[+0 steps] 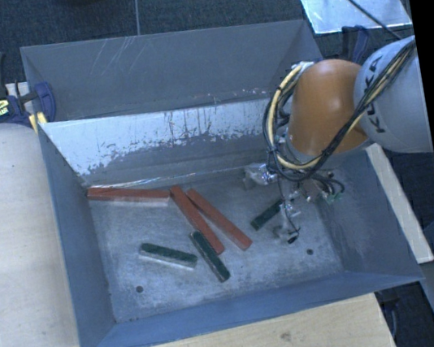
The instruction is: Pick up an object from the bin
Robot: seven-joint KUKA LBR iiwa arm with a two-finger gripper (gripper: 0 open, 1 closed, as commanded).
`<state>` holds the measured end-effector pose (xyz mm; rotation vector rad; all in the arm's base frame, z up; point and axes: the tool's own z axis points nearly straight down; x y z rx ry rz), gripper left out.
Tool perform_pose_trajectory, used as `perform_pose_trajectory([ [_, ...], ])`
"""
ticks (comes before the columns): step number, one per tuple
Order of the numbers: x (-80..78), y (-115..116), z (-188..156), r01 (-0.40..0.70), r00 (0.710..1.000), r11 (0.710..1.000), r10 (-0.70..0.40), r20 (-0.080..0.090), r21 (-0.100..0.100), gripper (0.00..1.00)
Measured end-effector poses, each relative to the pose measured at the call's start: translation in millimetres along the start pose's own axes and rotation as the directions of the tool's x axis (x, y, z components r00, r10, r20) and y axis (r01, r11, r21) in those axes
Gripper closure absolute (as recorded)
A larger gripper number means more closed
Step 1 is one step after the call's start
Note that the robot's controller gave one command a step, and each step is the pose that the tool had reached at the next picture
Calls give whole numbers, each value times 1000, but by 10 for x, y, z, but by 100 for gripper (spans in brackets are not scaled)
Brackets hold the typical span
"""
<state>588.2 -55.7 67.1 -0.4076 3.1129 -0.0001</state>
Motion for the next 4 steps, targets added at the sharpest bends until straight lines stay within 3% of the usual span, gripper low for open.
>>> perform_pose_trajectory([
  [1,68,-151,-346,-92,996,996,92,7,2,0],
  [2,104,-21,-341,-143,990,990,143,0,-1,0],
  [3,128,-27,-12,-144,990,990,144,-3,-1,0],
  [4,121,-30,-16,-143,990,990,143,-1,0,0],
])
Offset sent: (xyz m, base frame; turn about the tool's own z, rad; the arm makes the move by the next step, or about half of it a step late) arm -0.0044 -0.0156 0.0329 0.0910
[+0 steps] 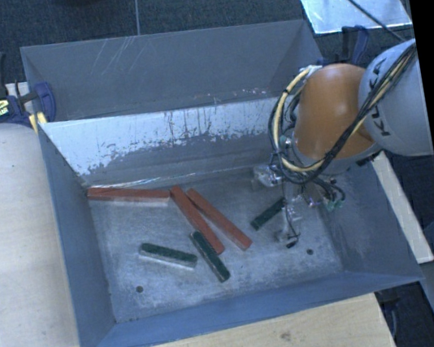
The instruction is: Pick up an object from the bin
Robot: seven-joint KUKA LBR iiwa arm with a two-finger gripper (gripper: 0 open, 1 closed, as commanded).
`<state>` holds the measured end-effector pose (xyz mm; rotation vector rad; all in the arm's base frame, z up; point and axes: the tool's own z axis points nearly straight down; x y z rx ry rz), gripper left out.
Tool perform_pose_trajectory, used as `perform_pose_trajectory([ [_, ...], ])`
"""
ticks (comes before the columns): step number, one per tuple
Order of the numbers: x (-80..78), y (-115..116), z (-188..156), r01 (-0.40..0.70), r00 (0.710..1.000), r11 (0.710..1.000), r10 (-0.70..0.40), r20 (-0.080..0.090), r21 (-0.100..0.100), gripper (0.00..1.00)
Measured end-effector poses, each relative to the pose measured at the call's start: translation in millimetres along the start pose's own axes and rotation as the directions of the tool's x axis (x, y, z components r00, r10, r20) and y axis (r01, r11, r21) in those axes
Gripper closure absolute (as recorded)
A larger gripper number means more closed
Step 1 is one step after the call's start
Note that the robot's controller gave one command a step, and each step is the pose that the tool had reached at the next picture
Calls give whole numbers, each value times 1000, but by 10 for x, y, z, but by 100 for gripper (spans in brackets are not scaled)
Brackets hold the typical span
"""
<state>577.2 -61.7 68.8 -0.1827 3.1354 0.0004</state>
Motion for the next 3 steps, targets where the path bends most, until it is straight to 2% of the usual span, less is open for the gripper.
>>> perform_pose_trajectory([
  [1,-12,1,-14,0,1000,1000,-1,4,0,100],
  [2,-33,-4,-558,1,1000,1000,-1,8,3,100],
  [3,-63,-12,-1362,0,1000,1000,0,12,3,100],
])
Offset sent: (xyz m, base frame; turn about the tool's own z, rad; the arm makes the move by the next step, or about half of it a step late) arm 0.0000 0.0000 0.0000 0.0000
